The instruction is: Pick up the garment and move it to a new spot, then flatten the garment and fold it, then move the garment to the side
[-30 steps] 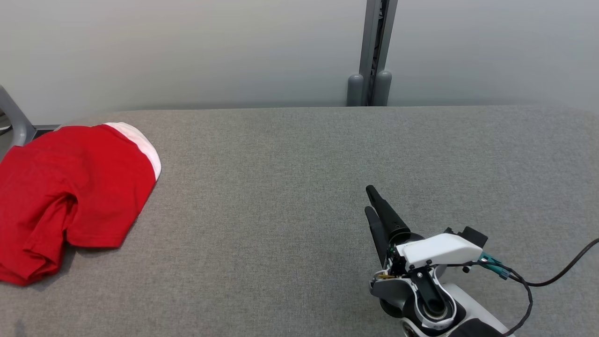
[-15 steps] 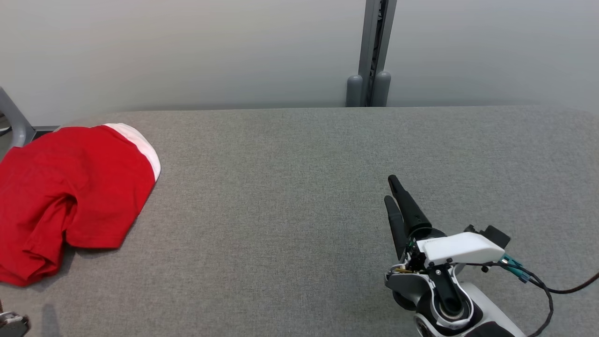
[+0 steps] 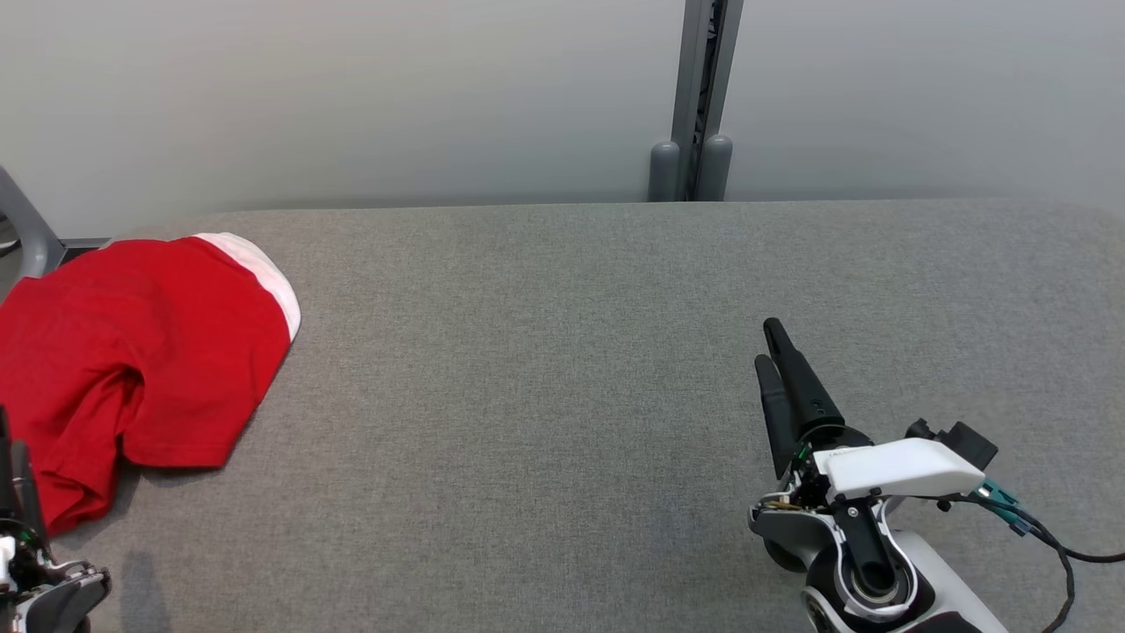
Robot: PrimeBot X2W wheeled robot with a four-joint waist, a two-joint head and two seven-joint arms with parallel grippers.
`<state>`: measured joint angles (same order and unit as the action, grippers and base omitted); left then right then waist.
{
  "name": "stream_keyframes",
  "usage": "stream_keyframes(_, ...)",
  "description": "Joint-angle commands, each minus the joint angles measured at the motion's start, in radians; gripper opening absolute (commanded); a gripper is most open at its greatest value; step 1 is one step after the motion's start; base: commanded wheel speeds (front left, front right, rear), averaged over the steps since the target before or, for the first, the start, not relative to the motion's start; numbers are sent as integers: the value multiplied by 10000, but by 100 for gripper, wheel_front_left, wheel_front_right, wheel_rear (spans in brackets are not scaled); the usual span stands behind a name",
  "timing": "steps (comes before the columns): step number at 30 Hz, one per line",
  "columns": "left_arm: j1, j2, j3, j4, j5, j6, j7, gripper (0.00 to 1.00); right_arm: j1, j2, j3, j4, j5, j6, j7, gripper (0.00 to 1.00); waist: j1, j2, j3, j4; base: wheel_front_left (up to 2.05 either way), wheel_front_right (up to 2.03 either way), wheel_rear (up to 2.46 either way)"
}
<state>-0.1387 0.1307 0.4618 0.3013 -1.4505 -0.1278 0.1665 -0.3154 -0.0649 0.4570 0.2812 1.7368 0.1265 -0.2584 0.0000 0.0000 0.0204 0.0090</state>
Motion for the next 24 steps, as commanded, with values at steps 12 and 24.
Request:
stream_keyframes(12,37,-42,-1088,-550,970,-33,-904,100,203,-219,-643,-602,-1302,50,-30,100,0,0,32,37,0,0,0)
stream_keyframes(24,219,-223,-1983,-985,2121,-36,-1678,100,472,-318,-1764,-692,-3400,55,-37,100,0,0,34,33,0,0,0)
